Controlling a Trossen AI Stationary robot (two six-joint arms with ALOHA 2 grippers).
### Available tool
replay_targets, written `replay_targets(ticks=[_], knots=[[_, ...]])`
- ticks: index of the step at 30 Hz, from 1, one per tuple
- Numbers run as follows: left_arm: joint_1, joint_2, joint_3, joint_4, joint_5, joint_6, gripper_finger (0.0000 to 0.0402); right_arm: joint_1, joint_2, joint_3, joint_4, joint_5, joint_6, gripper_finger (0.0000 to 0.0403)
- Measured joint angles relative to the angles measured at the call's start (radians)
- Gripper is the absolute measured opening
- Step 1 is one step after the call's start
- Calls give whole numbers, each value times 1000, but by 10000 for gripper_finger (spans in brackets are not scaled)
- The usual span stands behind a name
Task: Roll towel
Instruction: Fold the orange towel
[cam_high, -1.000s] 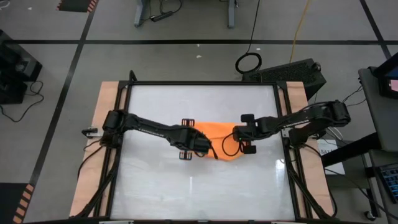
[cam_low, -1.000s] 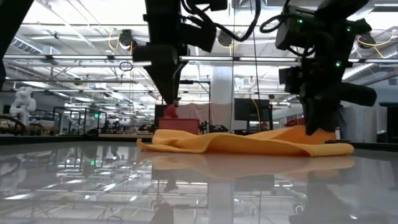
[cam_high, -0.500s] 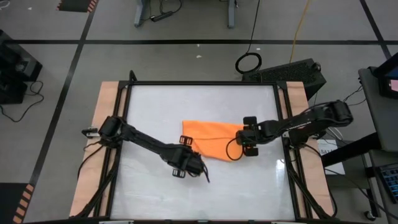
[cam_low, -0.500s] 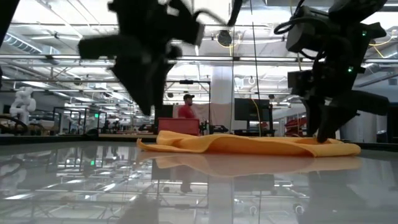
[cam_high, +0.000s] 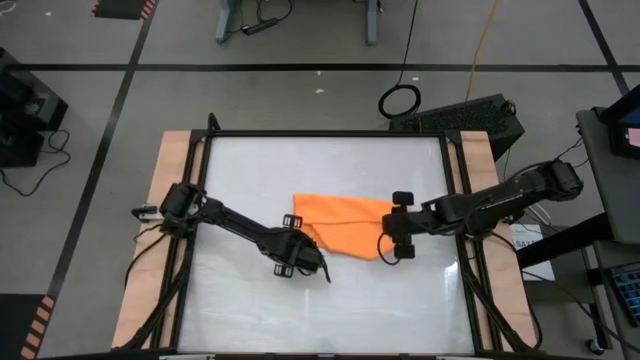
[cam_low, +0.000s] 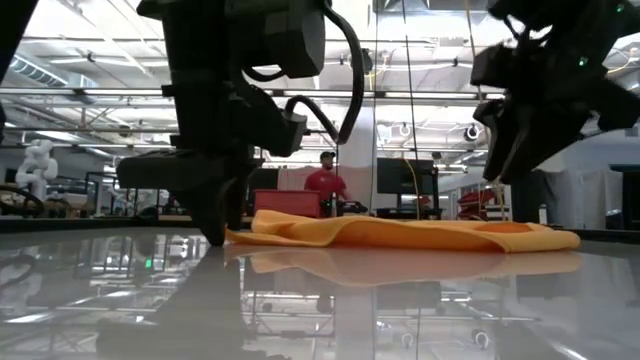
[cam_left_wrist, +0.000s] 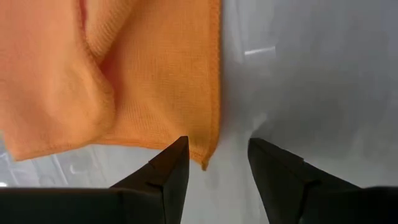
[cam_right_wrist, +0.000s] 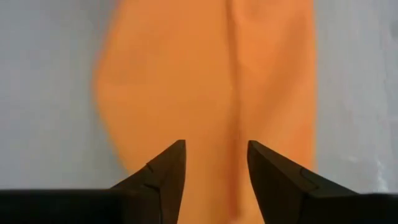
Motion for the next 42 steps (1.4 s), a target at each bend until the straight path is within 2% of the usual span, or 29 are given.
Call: replay_targets(ticks=[3,6,13,16,19,25,27,30,35,42], knots=[[6,-2,-9,10,-10,23,171,33,6,0,46,0,14,157],[6,-2,-13,21,-29,53,146,53,14,0,97,1,25,155],[31,5,-15,31,-84,121,13,102,58,-3,288,2,56,155],[39,5,-12,-17,-126,133,10,123,124,-17,366,19,61,155],[48,-14,-1,-66,-145,134,4,151,211,-18,426,91,53,160],[48,-118,4,-82,-160,122,2,201,368,-18,656,137,6,188],[45,-164,5,-85,-159,103,2,214,417,-16,721,191,-9,196],[41,-220,6,-80,-142,77,2,227,473,-17,753,325,-23,200],[30,-278,6,-57,-112,70,1,227,532,-8,827,348,-37,193],[30,-290,10,-4,-75,71,0,227,627,36,829,426,-29,171]])
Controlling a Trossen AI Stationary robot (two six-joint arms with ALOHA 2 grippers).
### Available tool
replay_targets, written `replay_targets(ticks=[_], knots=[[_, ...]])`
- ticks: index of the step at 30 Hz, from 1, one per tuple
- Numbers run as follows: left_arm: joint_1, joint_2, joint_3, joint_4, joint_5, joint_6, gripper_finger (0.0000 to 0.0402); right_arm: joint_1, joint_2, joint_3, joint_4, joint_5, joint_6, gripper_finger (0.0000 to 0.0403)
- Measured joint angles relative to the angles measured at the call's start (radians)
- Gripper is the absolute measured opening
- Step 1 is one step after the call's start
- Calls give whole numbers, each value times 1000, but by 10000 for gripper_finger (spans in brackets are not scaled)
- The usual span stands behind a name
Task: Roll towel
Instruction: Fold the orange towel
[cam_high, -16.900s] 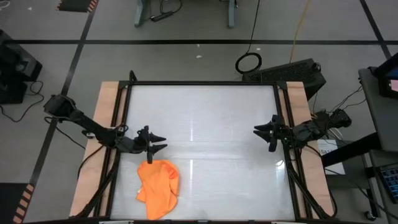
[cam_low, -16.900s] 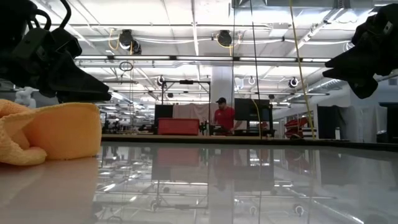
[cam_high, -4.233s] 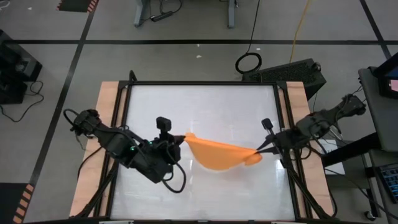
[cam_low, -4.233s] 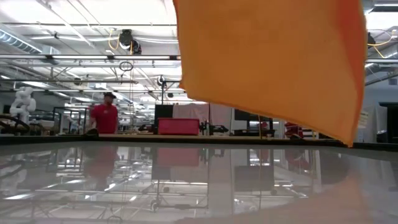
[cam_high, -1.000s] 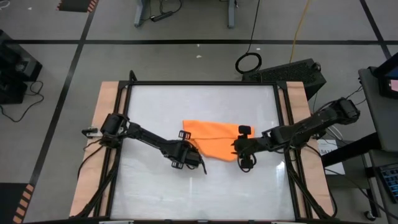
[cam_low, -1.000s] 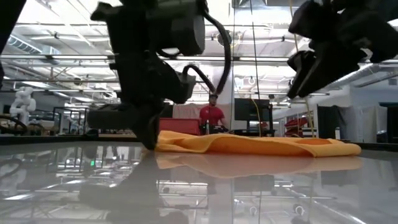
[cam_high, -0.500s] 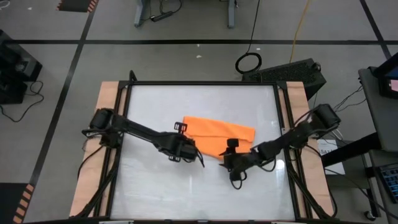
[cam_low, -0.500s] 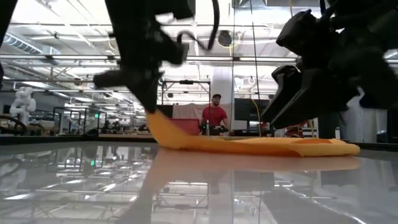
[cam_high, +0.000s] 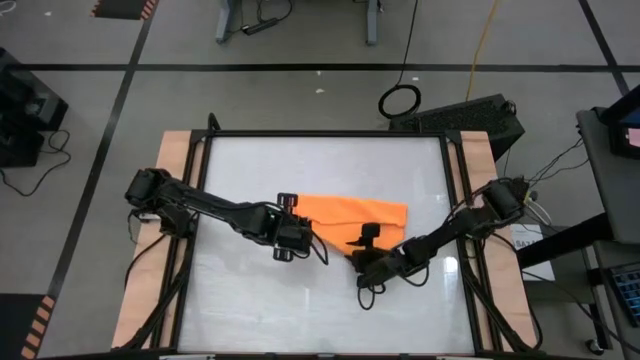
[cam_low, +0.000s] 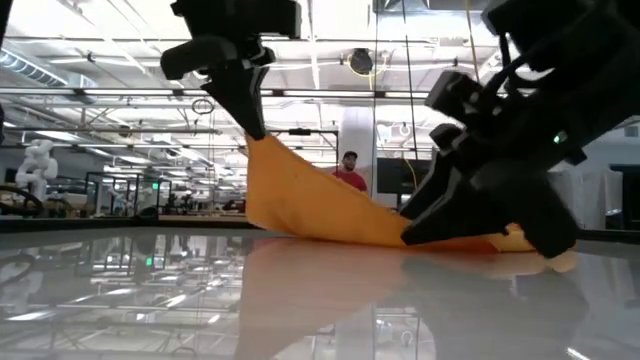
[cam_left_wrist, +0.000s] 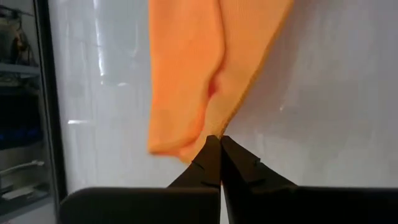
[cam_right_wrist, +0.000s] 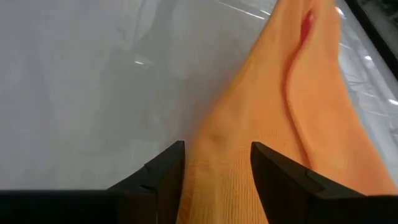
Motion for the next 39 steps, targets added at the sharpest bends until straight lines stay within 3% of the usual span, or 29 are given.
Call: replay_targets(ticks=[8,18,27,36,39], knots=[[-12,-1,15,-42,5,-3,0,19,33,12,-86,163,137,112],[-47,-120,29,-80,-32,-49,0,20,31,15,-323,258,360,37],[-92,-162,29,-189,-40,-156,0,19,-7,13,-504,272,469,31],[-140,-155,28,-234,-49,-230,0,18,-128,0,-964,256,634,31],[-158,-155,28,-233,-54,-242,0,19,-156,1,-1037,235,679,31]])
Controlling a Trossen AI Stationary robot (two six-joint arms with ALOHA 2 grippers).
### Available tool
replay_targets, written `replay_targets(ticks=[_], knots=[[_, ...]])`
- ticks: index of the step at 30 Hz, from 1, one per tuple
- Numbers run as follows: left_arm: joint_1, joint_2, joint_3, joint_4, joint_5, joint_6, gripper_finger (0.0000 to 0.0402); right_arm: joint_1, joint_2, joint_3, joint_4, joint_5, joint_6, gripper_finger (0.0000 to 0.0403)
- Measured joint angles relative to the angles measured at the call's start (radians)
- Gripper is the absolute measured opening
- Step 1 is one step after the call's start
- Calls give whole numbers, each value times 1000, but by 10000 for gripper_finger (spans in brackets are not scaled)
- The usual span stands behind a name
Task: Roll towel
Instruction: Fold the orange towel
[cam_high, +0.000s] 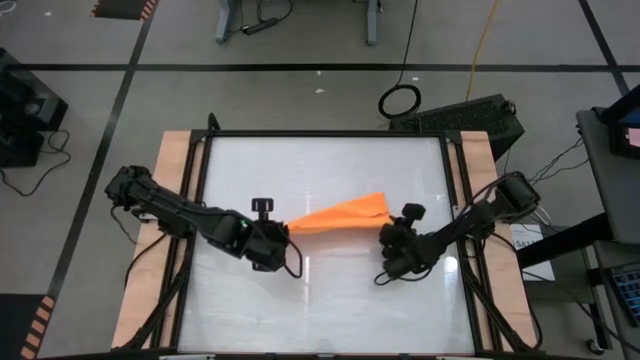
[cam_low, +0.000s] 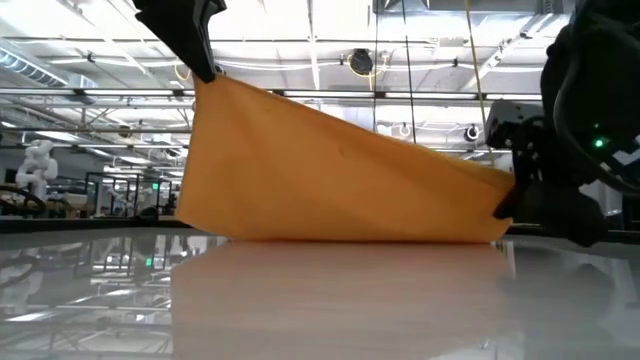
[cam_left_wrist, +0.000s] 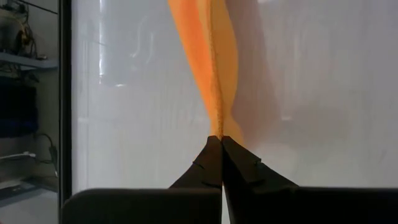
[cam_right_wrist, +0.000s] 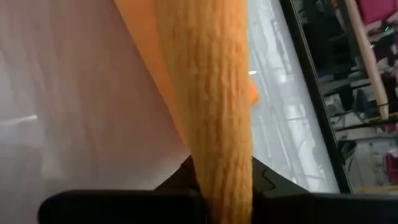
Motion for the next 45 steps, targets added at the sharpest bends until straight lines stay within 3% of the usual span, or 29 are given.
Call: replay_targets(ticks=[6,14,29,37,45], knots=[[-27,32,0,11,5,-36,0,34,-42,1,-11,-91,-22,31],[-60,165,-1,50,91,-47,0,122,-137,3,34,-301,-64,39],[-127,329,-1,119,181,-110,22,241,-191,5,111,-567,-95,178],[-142,325,-1,125,216,-125,47,263,-191,6,58,-551,-89,194],[-155,325,-1,119,288,-146,106,263,-192,6,55,-498,-123,183]])
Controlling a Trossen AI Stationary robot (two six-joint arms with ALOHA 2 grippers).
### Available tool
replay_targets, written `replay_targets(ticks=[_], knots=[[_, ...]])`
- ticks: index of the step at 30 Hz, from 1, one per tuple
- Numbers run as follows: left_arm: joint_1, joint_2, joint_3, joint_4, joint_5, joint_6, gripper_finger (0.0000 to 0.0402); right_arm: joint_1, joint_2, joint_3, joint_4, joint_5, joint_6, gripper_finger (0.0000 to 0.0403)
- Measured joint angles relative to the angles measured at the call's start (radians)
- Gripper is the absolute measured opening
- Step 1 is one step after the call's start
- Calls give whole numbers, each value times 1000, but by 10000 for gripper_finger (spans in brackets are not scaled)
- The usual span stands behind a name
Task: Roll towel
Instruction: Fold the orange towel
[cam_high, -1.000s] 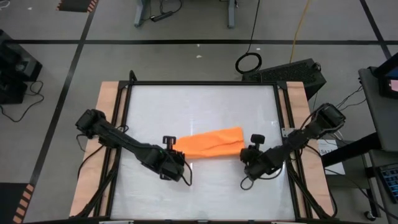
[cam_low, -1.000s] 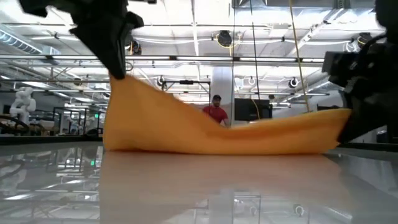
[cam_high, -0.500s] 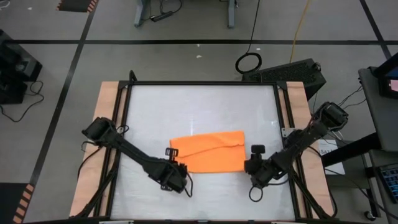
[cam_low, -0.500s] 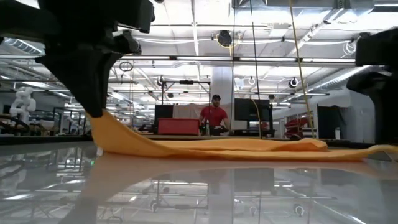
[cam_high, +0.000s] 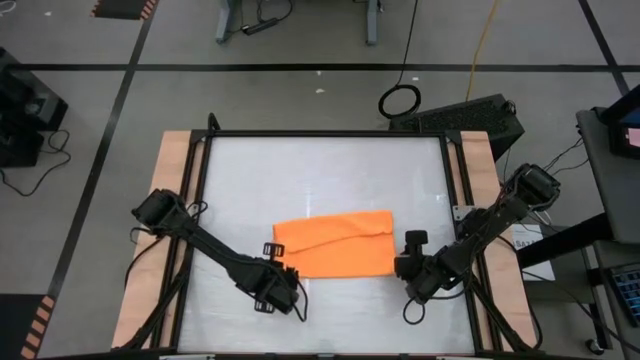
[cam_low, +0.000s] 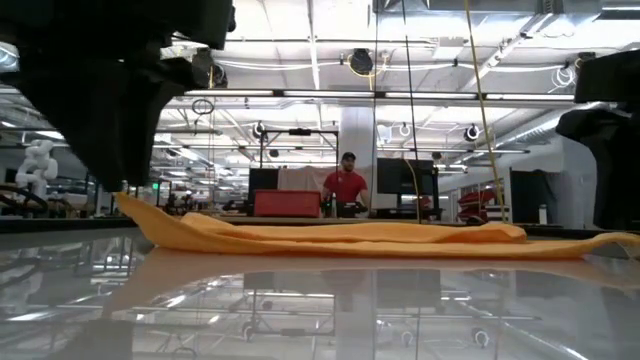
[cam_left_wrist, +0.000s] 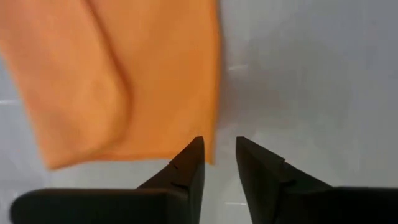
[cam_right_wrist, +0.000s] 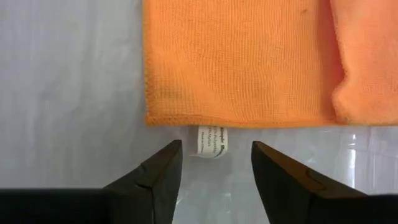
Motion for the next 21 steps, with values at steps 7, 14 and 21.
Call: replay_targets(ticks=[7,14,21], knots=[[-2,0,0,-26,85,-8,140,0,-63,0,-87,110,0,172],[5,-38,0,-120,-27,-6,141,-47,-155,1,-87,286,-58,162],[29,-84,1,-104,-247,10,141,-151,-166,-3,1,283,-206,151]])
